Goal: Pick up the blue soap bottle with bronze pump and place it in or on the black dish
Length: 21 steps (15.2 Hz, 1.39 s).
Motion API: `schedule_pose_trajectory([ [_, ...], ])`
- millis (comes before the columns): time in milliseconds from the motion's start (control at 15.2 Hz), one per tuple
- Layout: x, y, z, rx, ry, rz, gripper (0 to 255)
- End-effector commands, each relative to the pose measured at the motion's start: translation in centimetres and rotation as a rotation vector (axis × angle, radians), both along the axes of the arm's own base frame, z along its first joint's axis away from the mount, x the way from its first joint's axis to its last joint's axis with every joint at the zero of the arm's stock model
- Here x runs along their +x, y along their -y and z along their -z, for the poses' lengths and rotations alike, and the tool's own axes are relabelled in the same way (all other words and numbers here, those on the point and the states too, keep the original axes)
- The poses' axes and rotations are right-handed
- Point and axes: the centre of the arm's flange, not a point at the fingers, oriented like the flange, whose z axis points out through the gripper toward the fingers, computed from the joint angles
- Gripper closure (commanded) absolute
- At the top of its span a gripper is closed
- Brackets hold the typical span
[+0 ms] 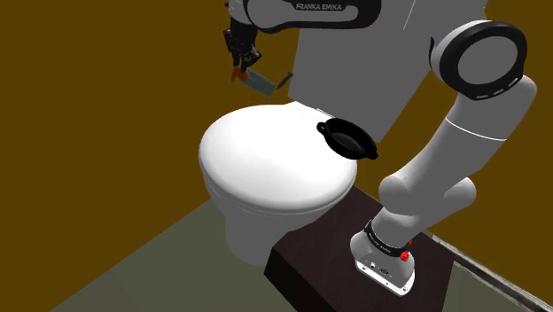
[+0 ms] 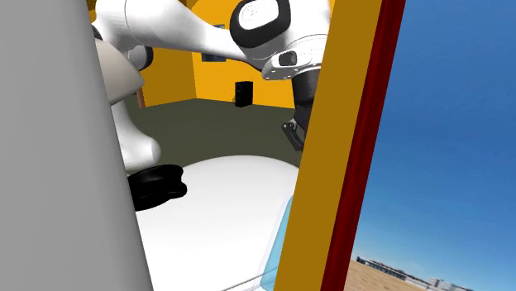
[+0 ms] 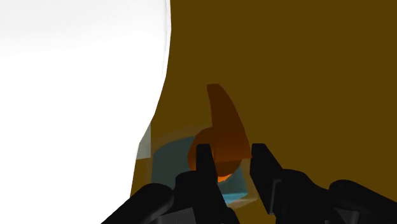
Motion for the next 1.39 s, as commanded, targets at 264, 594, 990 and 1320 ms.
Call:
schedule_pose_trajectory([
  [264,0.0,0.1,-3.1,0.000,0.000,0.000,255],
  [594,-5.2,0.8,-3.2,0.000,0.000,0.000,255],
  [990,-13.1,1.8,-3.1,0.000,0.001,0.000,255],
  [1320,-19.6,2.6,-3.0,0.000,0.000,0.000,255],
])
